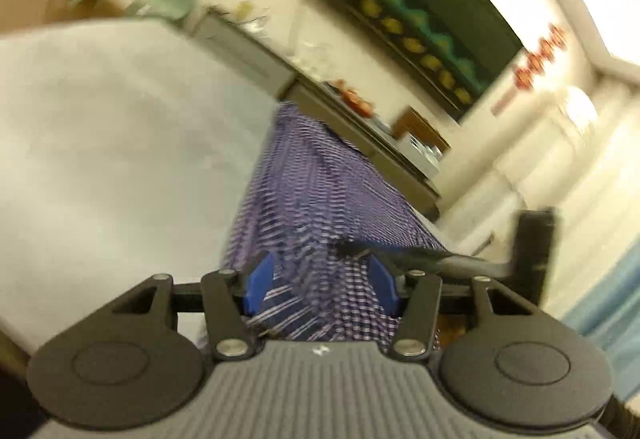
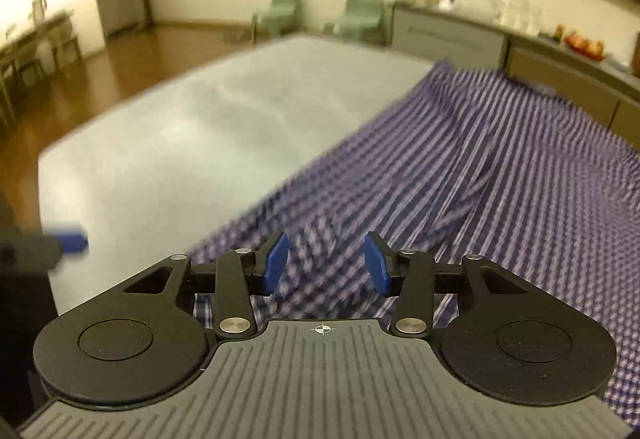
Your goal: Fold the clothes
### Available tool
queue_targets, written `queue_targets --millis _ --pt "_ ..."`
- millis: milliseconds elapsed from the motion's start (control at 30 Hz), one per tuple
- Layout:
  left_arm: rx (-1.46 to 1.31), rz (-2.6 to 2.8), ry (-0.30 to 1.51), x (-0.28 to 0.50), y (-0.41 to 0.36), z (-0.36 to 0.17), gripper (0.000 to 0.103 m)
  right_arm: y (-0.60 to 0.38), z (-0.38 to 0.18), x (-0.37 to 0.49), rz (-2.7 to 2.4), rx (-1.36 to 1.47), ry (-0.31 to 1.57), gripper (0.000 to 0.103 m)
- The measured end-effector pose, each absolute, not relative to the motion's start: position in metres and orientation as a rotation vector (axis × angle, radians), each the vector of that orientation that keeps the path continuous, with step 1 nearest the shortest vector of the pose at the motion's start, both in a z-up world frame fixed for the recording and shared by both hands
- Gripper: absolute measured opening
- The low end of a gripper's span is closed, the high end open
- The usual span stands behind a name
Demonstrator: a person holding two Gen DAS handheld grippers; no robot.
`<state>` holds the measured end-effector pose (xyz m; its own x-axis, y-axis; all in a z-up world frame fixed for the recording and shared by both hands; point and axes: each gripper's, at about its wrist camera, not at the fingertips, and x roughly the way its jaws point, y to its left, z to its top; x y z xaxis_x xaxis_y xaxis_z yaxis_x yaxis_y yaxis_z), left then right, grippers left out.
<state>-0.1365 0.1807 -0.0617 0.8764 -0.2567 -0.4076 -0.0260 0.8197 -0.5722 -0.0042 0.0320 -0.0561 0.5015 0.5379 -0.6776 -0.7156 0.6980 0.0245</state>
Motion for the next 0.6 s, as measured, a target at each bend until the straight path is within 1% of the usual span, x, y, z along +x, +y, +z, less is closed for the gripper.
queue_targets --millis 33,67,100,133,167,200,233,300,367,433,467,533,600 --pt "-0.571 -0.137 0.518 -0.129 0.173 -0.062 0.053 0.034 -0.068 0.002 0.754 -0.289 0.768 0.048" --pt "-0.544 -0.135 0.553 -0.121 0.165 -0.066 0.052 0.033 -0.078 0.007 0.736 -0.293 0.804 0.050" --pt "-0.526 -0.126 0.605 -0.111 0.159 -0.072 0.052 0.028 -0.081 0.009 0.735 -0.279 0.789 0.057" --pt "-0.516 -0.102 0.673 -0.102 0.156 -0.082 0.051 0.024 -0.083 0.011 0.732 -0.278 0.795 0.056" --pt "-0.510 -0.083 0.703 -0.099 0.156 -0.088 0.044 0.018 -0.081 0.015 0.728 -0.273 0.808 0.055" --pt "-0.505 -0.074 0.706 -0.099 0.155 -0.090 0.042 0.007 -0.076 0.018 0.726 -0.245 0.813 0.055" --pt "-0.500 -0.066 0.709 -0.100 0.155 -0.092 0.043 -0.007 -0.069 0.020 0.725 -0.209 0.796 0.056" --pt "-0.490 -0.048 0.715 -0.101 0.154 -0.096 0.044 -0.039 -0.060 0.027 0.701 -0.165 0.765 0.065" --pt "-0.487 -0.044 0.714 -0.101 0.153 -0.096 0.046 -0.068 -0.057 0.044 0.646 -0.146 0.769 0.067" --pt "-0.472 -0.040 0.724 -0.098 0.150 -0.094 0.046 -0.100 -0.061 0.067 0.566 -0.127 0.797 0.067" --pt "-0.462 -0.037 0.736 -0.096 0.150 -0.092 0.047 -0.126 -0.063 0.075 0.516 -0.095 0.806 0.067" --pt "-0.453 -0.021 0.742 -0.096 0.155 -0.084 0.051 -0.188 -0.059 0.085 0.396 0.000 0.781 0.068" --pt "-0.438 -0.019 0.723 -0.100 0.154 -0.071 0.055 -0.261 -0.057 0.097 0.199 0.108 0.726 0.076"
